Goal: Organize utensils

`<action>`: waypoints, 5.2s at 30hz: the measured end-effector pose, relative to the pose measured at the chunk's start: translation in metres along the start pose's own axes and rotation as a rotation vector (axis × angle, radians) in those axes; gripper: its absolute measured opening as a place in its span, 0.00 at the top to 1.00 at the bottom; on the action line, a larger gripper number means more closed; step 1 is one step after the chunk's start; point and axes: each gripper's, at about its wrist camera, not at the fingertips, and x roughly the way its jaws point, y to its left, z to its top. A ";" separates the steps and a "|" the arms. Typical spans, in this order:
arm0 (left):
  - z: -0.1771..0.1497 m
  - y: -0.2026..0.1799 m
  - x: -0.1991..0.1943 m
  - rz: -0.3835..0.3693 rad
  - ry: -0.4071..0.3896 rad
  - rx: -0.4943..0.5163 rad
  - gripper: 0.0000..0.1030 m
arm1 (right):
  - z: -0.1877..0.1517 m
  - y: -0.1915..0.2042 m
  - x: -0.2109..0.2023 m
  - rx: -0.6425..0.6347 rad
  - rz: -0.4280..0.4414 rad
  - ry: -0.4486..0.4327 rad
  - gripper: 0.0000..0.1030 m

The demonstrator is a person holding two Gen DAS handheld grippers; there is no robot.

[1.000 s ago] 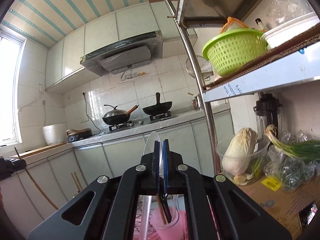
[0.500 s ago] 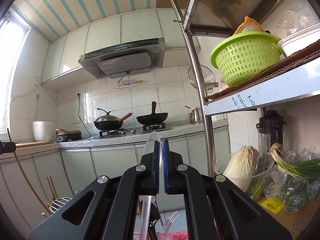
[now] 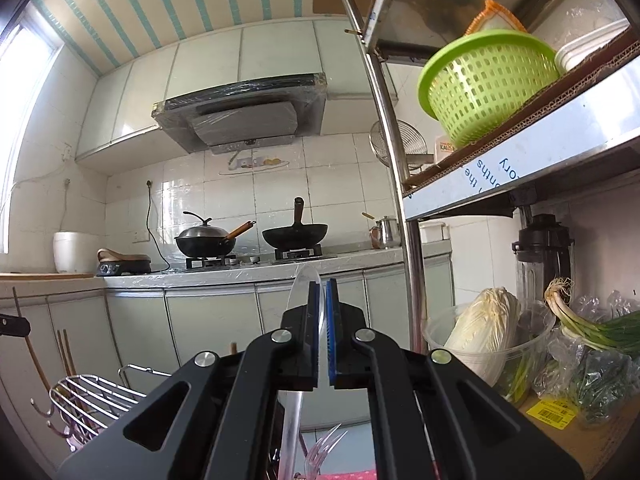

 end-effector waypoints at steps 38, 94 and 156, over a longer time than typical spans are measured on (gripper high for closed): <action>-0.028 0.015 0.035 0.016 0.099 -0.095 0.68 | -0.068 -0.021 -0.010 0.143 0.115 0.402 0.61; -0.133 -0.076 -0.049 0.068 0.148 0.137 0.48 | -0.039 0.049 -0.141 0.001 0.131 0.526 0.37; -0.134 -0.079 -0.057 0.050 0.142 0.135 0.48 | -0.036 0.057 -0.148 -0.034 0.136 0.521 0.37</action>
